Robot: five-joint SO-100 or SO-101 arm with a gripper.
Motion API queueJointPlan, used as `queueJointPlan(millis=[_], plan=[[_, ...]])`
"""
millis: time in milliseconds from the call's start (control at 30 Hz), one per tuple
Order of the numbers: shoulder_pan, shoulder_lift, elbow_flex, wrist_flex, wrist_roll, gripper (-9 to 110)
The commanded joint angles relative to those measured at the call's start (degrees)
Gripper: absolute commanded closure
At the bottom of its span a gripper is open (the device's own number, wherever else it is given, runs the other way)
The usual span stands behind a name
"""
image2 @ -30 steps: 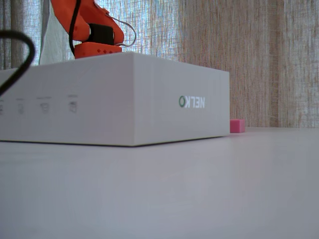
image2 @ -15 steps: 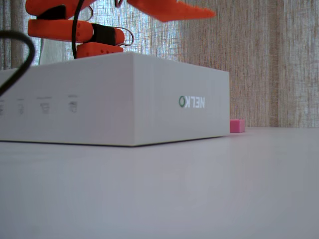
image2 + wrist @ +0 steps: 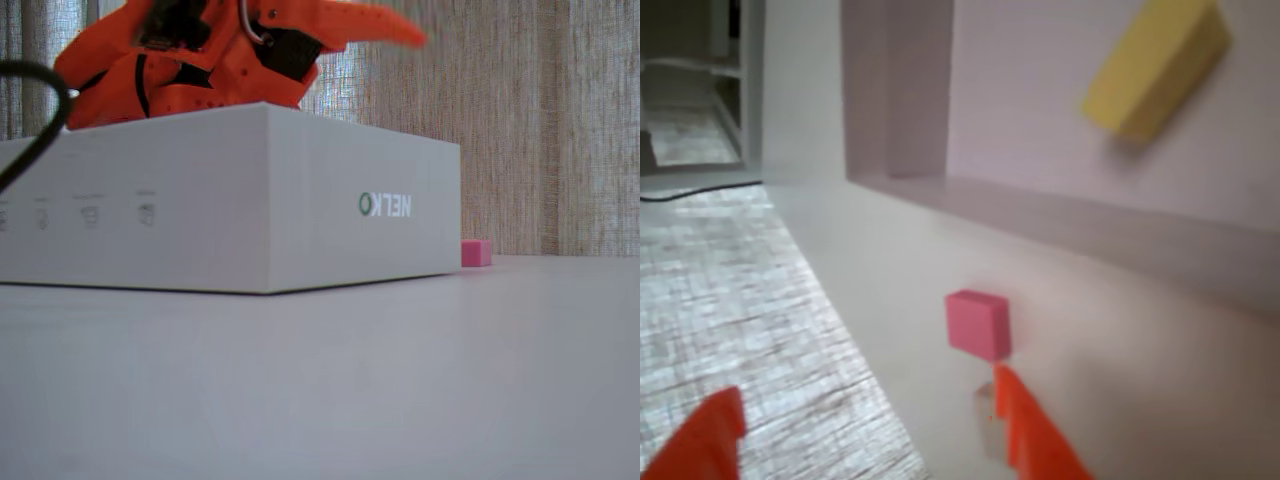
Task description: Grasp the yellow cuboid and put it in the bin.
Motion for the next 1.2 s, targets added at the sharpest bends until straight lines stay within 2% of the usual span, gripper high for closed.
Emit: queueJointPlan(millis=[0,167,300,1167], plan=[[0.7,0.79,-0.44,1.32,-0.26,80],[0.7,0.79,-0.44,1.32,-0.18,100],[0.7,0.79,-0.35,1.32,-0.18,110],[0.7,0.79,-0.35,1.23,-0.18,110]])
